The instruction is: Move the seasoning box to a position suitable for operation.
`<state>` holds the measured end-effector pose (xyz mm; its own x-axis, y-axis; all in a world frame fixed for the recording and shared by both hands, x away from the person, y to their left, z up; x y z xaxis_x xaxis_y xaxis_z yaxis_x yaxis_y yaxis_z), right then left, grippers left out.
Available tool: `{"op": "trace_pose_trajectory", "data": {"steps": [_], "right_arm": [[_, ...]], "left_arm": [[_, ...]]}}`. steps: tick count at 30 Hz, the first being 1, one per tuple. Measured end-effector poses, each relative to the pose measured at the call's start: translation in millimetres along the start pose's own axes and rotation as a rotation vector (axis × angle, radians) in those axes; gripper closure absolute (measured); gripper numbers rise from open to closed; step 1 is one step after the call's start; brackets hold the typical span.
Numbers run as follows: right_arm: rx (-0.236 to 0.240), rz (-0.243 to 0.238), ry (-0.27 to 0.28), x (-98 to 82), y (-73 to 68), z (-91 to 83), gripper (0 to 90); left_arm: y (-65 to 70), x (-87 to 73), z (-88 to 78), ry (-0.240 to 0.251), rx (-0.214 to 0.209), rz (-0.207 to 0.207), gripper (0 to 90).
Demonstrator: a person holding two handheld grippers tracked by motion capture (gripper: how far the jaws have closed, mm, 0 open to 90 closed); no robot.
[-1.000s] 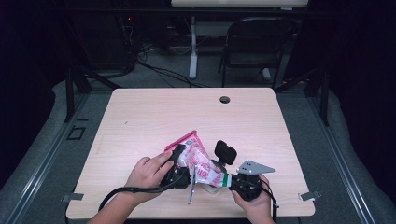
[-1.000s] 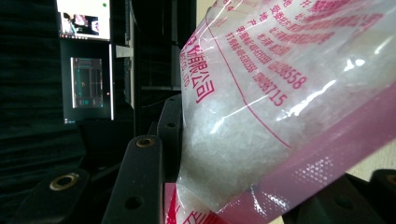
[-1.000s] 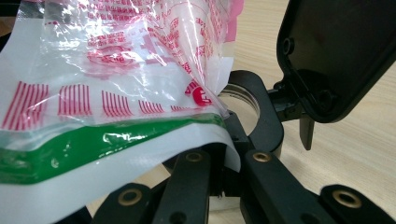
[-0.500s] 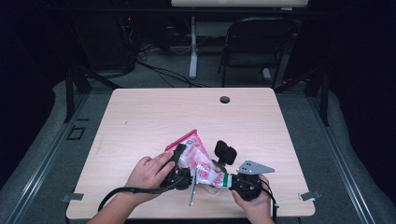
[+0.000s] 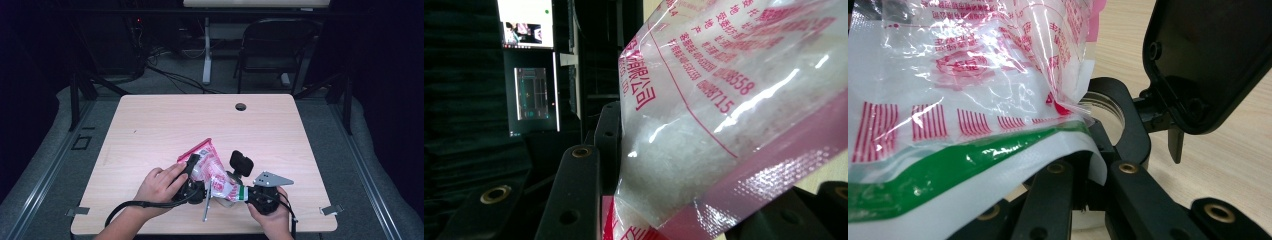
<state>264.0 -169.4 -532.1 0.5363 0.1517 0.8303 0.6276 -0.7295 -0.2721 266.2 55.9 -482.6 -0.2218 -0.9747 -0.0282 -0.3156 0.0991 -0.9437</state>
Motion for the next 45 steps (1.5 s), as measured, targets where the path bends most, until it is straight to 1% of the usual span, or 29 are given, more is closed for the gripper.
{"op": "trace_pose_trajectory", "data": {"steps": [5,7,8,9,12,14,17,20,21,22,23,24,25,26,27,32,36,45], "right_arm": [[0.002,0.001,0.002,-0.1,-0.2,0.4,90.0],[0.001,-0.001,0.002,0.0,-0.2,0.5,90.0],[0.0,-0.001,0.004,-0.1,-0.3,0.7,90.0],[0.001,0.0,0.005,-0.2,-0.3,0.9,90.0],[-0.001,0.0,0.006,-0.3,-0.2,1.2,90.0],[-0.002,0.0,0.006,-0.3,-0.2,1.2,90.0],[-0.001,0.0,0.006,-0.3,-0.2,1.4,90.0],[0.0,-0.001,0.007,-0.3,0.0,1.5,90.0],[-0.001,0.0,0.007,-0.3,0.0,1.6,90.0],[-0.002,0.0,0.007,-0.2,0.0,1.7,90.0],[-0.002,0.0,0.007,-0.2,0.0,1.6,90.0],[-0.002,0.0,0.008,-0.3,0.0,1.6,90.0],[-0.002,0.0,0.008,-0.2,0.0,1.6,90.0],[-0.002,0.0,0.008,-0.2,0.0,1.7,90.0],[-0.002,0.0,0.008,-0.2,0.0,1.7,90.0],[-0.004,0.001,0.01,-0.2,0.1,1.9,90.0],[-0.006,0.002,0.009,-0.3,0.3,1.8,90.0],[-0.004,0.007,0.01,-0.4,0.8,2.1,90.0]], "left_arm": [[0.1,0.4,-0.5,0.008,0.008,-0.001,65.8],[-0.8,1.0,-1.3,0.006,0.01,0.007,66.0],[-1.7,1.7,-2.5,-0.007,0.0,0.01,66.0],[-1.4,1.5,-1.9,0.005,0.012,0.008,66.0],[-1.5,1.7,-2.0,0.005,0.008,0.005,66.1],[-1.8,1.8,-2.2,0.006,0.009,0.01,66.2],[-1.6,1.9,-2.2,0.012,0.02,0.005,66.3],[-2.3,2.2,-2.5,0.009,0.015,0.009,66.3],[-2.8,2.5,-3.1,0.0,0.006,0.01,66.3],[-2.4,2.3,-2.5,0.009,0.015,0.009,66.3],[-2.9,2.6,-3.1,0.0,0.006,0.01,66.3],[-2.3,2.3,-2.3,0.012,0.018,0.009,66.4],[-2.3,2.4,-2.4,0.012,0.021,0.01,66.4],[-3.0,2.7,-3.2,0.0,0.006,0.012,66.3],[-2.4,2.3,-2.3,0.013,0.018,0.011,66.4],[-2.8,2.9,-2.7,0.016,0.03,0.02,66.5],[-3.0,3.4,-3.1,0.01,0.018,0.015,66.6],[-4.7,4.6,-3.5,0.018,0.031,0.028,66.7]]}}
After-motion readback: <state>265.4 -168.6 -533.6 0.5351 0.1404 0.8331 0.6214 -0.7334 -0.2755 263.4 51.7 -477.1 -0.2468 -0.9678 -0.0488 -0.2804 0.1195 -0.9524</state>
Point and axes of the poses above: each handheld gripper's, and its own axes: z roughly forward along the jaws, x roughly out of its top, y roughly to its right, the point moved 1 cm from there along z, roughly forward along the jaws, and after that the axes turned 4 degrees about z, right-handed, at the moved point
